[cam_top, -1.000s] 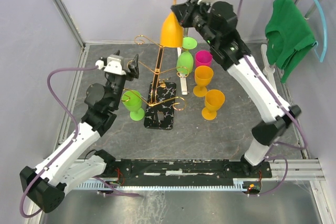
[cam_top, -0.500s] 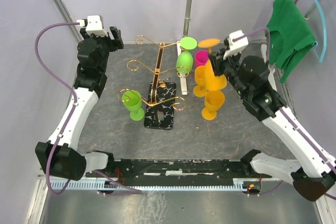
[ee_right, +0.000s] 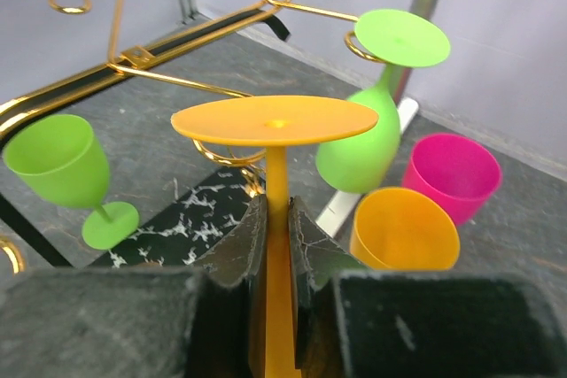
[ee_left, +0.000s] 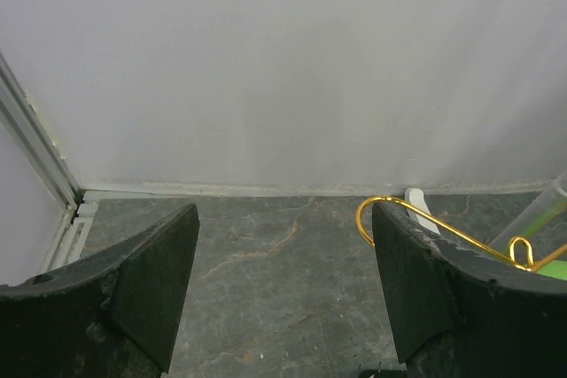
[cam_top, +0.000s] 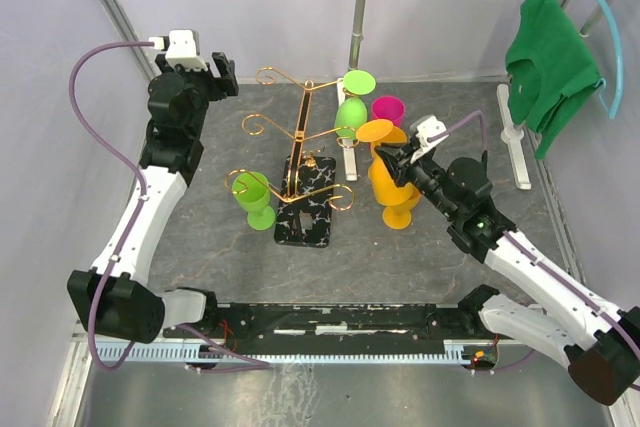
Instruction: Place the wine glass upside down on the wine glass rack
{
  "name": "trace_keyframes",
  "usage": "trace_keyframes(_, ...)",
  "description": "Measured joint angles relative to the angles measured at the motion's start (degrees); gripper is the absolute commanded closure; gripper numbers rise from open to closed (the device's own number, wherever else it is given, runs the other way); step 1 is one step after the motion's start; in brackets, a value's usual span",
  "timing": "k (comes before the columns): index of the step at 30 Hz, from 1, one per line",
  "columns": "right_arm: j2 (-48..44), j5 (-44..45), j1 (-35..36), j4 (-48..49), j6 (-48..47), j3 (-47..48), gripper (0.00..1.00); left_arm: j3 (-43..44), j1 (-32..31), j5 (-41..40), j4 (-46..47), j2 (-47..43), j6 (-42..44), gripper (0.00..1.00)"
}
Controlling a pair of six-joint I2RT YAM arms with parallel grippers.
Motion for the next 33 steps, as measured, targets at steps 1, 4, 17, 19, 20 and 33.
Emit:
trace_keyframes(1, -0.09, -0.96, 0.00, 2.21, 0.33, -1.07, 0.99, -0.11, 0.00, -0.11, -0.35, -0.20, 0.00, 0.15)
trace_keyframes(4, -0.07, -3.26, 0.00, 6.78, 1.42, -3.43, 0.99, -0.26, 0.00, -0.83, -0.85, -0.74, 0.00, 0.14)
trace_keyframes(17, -0.04, -8.57, 0.00, 10.78, 4.76, -4.33, 0.99, -0.57, 0.09, -1.88, -0.83, -1.66, 0.00, 0.14)
trace_keyframes(19, -0.04, -8.85, 0.00, 11.19, 5.49, -4.33, 0.99, -0.85, 0.11, -2.01, -0.83, -1.70, 0.00, 0.14)
trace_keyframes(20, -0.04, -8.90, 0.00, 11.56, 5.81, -4.39, 0.99, -1.09, 0.11, -2.08, -0.83, -1.70, 0.00, 0.14)
trace_keyframes(33, 8.50, -12.22, 0.20, 25.59, 11.37, -9.92, 0.99, -2.75, 0.11, -3.10, -0.72, -2.78, -0.15, 0.14)
